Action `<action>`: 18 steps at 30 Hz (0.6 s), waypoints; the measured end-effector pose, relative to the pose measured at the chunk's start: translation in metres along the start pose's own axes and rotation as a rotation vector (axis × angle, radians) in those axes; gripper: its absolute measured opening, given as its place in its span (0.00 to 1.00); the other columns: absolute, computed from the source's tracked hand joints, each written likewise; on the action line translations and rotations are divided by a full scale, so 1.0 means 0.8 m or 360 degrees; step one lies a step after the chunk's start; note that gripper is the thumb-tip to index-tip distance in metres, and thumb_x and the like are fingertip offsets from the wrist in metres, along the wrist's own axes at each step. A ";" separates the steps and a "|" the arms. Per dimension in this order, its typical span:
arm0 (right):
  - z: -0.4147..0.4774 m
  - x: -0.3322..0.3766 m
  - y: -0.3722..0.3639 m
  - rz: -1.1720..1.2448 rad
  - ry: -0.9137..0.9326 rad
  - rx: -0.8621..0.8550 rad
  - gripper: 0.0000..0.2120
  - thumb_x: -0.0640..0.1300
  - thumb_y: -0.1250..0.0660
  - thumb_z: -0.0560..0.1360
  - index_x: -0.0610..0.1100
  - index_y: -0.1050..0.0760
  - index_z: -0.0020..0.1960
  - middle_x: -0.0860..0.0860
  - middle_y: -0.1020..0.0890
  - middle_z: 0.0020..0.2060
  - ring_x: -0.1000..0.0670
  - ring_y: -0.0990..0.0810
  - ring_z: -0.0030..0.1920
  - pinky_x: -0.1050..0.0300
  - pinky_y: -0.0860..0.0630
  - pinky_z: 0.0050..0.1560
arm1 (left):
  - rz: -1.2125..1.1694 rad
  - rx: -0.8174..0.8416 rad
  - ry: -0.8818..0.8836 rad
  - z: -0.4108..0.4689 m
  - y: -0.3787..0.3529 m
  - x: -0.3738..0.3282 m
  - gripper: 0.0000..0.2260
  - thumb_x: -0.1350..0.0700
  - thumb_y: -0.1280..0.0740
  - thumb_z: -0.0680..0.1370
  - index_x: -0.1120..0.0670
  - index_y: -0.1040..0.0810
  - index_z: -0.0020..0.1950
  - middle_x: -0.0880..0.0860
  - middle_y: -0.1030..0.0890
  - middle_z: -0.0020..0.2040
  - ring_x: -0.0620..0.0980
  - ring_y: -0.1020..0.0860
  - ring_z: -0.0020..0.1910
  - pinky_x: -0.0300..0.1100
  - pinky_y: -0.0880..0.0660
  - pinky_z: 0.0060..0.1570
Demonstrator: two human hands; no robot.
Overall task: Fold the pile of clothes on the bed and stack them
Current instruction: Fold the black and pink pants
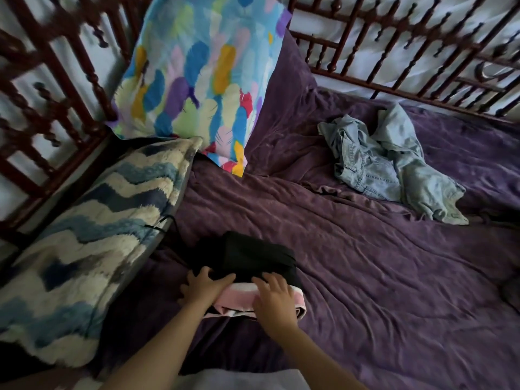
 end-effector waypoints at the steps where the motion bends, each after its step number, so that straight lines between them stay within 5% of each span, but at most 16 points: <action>1: 0.000 -0.013 0.000 -0.0041 -0.0105 0.0090 0.23 0.51 0.42 0.67 0.50 0.22 0.59 0.47 0.22 0.59 0.44 0.22 0.60 0.47 0.23 0.55 | 0.0040 -0.0030 -0.0026 -0.002 -0.003 -0.003 0.27 0.38 0.33 0.72 0.48 0.32 0.66 0.55 0.41 0.72 0.62 0.40 0.69 0.55 0.40 0.66; 3: -0.008 -0.035 -0.019 -0.0109 -0.0118 0.0427 0.32 0.64 0.56 0.75 0.52 0.42 0.75 0.46 0.42 0.75 0.43 0.45 0.75 0.42 0.44 0.71 | 0.0057 -0.0090 -0.0065 0.002 -0.005 -0.003 0.24 0.43 0.32 0.73 0.48 0.32 0.67 0.55 0.40 0.72 0.62 0.39 0.68 0.55 0.37 0.65; 4: -0.015 -0.039 -0.030 -0.0107 -0.0068 0.0638 0.39 0.72 0.61 0.71 0.53 0.49 0.76 0.47 0.48 0.76 0.44 0.51 0.76 0.42 0.51 0.72 | 0.0030 -0.0112 -0.0073 0.006 -0.004 0.000 0.24 0.45 0.32 0.73 0.48 0.32 0.67 0.55 0.39 0.71 0.62 0.37 0.67 0.55 0.36 0.64; 6: -0.022 -0.040 -0.044 -0.0231 0.0069 0.0804 0.37 0.68 0.51 0.73 0.54 0.54 0.77 0.46 0.53 0.77 0.43 0.55 0.76 0.41 0.53 0.72 | -0.0041 -0.0104 -0.0037 0.012 -0.003 0.005 0.25 0.46 0.32 0.74 0.49 0.33 0.68 0.56 0.37 0.70 0.62 0.35 0.66 0.56 0.35 0.64; 8: -0.023 -0.041 -0.050 -0.0350 0.0121 0.0805 0.36 0.57 0.39 0.76 0.53 0.55 0.77 0.44 0.54 0.76 0.40 0.54 0.76 0.40 0.52 0.72 | 0.0234 -0.0378 -0.0160 0.000 0.002 0.000 0.25 0.46 0.31 0.73 0.51 0.32 0.68 0.58 0.35 0.70 0.62 0.33 0.65 0.57 0.33 0.60; 10: -0.019 -0.041 -0.049 -0.0450 0.0168 0.0623 0.39 0.51 0.31 0.72 0.53 0.48 0.76 0.41 0.46 0.75 0.37 0.45 0.74 0.37 0.44 0.70 | 0.0547 -0.0879 -0.0780 -0.014 0.000 -0.010 0.21 0.49 0.31 0.71 0.54 0.28 0.62 0.63 0.27 0.64 0.63 0.28 0.59 0.58 0.27 0.50; 13: -0.011 -0.046 -0.055 -0.0543 0.0197 0.0385 0.45 0.54 0.18 0.37 0.54 0.19 0.55 0.43 0.17 0.51 0.42 0.16 0.48 0.45 0.20 0.42 | 0.0913 -0.1000 -0.1894 -0.050 -0.043 -0.009 0.18 0.51 0.41 0.69 0.53 0.27 0.57 0.60 0.21 0.58 0.57 0.30 0.59 0.55 0.27 0.51; 15: -0.005 -0.054 -0.067 -0.0492 0.0217 0.0265 0.44 0.54 0.18 0.31 0.54 0.17 0.49 0.45 0.15 0.45 0.44 0.15 0.41 0.49 0.20 0.34 | 0.1198 -0.0869 -0.1993 -0.048 -0.065 0.007 0.22 0.54 0.44 0.67 0.53 0.27 0.59 0.58 0.21 0.59 0.56 0.31 0.61 0.55 0.32 0.57; 18: 0.000 -0.059 -0.072 -0.0472 0.0256 0.0260 0.48 0.51 0.19 0.33 0.53 0.21 0.55 0.43 0.16 0.44 0.43 0.16 0.39 0.52 0.21 0.32 | 0.1409 -0.0760 -0.1733 -0.021 -0.067 0.026 0.25 0.55 0.47 0.66 0.55 0.33 0.63 0.59 0.19 0.57 0.58 0.27 0.59 0.52 0.33 0.58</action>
Point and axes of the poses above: each hand's wrist, its own z-axis towards the middle knuckle, its own y-axis out of the back of the hand, x = y × z, the point moved 4 cm from there along z, towards the middle knuckle
